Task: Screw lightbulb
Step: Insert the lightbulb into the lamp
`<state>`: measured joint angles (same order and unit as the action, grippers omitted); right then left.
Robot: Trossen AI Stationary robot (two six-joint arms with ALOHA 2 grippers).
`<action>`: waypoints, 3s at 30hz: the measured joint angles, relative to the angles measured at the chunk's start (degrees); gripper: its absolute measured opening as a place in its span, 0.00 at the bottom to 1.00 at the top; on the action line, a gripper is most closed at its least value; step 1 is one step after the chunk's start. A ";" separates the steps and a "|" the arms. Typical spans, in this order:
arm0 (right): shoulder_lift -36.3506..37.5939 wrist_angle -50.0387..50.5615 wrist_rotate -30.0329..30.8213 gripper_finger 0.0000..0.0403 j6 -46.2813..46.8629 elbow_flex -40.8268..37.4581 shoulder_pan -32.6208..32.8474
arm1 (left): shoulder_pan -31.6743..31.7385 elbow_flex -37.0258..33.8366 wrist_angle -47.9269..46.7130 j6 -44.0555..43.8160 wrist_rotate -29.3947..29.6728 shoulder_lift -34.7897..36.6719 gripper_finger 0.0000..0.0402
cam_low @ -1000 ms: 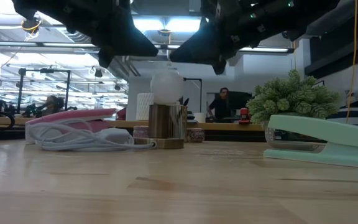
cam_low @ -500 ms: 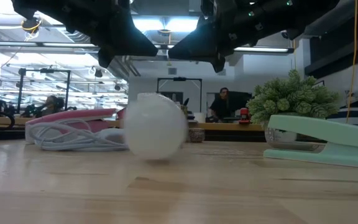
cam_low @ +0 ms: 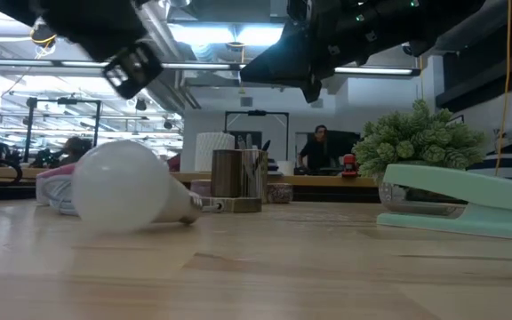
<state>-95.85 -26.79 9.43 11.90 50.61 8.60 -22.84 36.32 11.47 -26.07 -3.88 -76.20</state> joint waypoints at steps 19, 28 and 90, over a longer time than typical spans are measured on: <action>0.04 0.02 -6.16 0.04 0.60 0.04 0.07 | -9.59 0.00 -21.74 -23.11 -2.95 -0.17 0.31; 0.11 0.04 -12.63 0.04 3.02 0.07 0.07 | -9.11 -0.02 -26.15 -23.53 9.75 -0.22 0.32; -26.99 47.34 -14.01 0.48 -25.22 32.68 1.09 | 5.17 -0.07 -4.80 -7.50 14.80 -10.54 0.32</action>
<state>-122.85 20.55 -4.58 -13.32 83.29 9.69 -17.67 36.25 6.68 -33.57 10.92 -86.74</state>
